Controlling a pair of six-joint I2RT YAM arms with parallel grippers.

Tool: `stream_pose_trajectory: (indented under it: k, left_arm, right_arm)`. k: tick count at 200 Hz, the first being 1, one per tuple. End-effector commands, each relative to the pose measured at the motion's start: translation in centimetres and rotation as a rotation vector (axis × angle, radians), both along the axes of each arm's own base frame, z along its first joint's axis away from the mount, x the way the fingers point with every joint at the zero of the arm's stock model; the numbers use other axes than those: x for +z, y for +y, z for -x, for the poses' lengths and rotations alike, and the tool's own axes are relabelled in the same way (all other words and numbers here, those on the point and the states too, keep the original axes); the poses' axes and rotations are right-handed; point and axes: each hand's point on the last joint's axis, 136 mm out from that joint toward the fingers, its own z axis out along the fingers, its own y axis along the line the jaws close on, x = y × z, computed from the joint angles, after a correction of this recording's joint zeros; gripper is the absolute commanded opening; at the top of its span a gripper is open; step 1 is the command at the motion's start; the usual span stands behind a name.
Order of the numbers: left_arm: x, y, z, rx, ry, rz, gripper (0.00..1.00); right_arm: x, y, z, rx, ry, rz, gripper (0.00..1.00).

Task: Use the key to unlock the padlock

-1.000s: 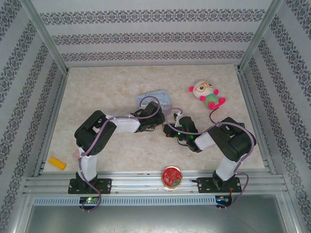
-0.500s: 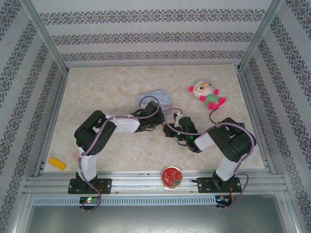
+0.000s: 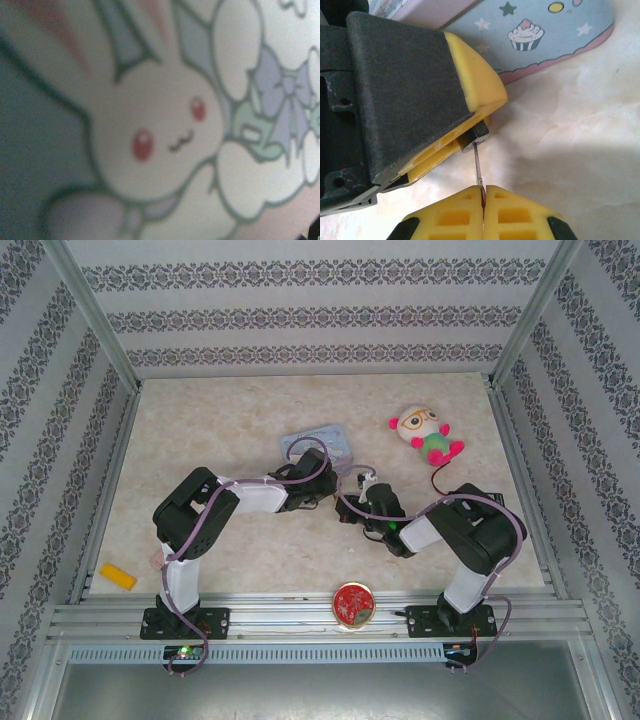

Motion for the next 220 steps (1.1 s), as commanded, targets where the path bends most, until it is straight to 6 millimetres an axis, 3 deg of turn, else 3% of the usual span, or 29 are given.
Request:
stream_pose_trajectory:
  k: [1, 57, 120, 186, 220]
  left_arm:
    - [0.7, -1.0, 1.0, -0.032, 0.022, 0.043, 0.0]
    - [0.4, -1.0, 1.2, -0.029, 0.031, 0.052, 0.0]
    - [0.4, -0.7, 1.4, -0.025, 0.03, 0.044, 0.0]
    - [0.5, -0.6, 1.3, -0.02, 0.028, 0.048, 0.0]
    - [0.5, -0.8, 1.4, -0.023, 0.031, 0.052, 0.0]
  right_arm:
    - [4.1, 2.4, -1.8, 0.007, -0.13, -0.11, 0.0]
    - [4.0, 3.1, -1.7, -0.024, -0.134, -0.148, 0.0]
    - [4.1, 1.0, -2.2, -0.076, -0.142, -0.149, 0.0]
    - [4.1, 0.0, -2.0, -0.09, -0.148, -0.142, 0.0]
    - [4.0, 0.5, -1.9, -0.07, -0.143, -0.152, 0.0]
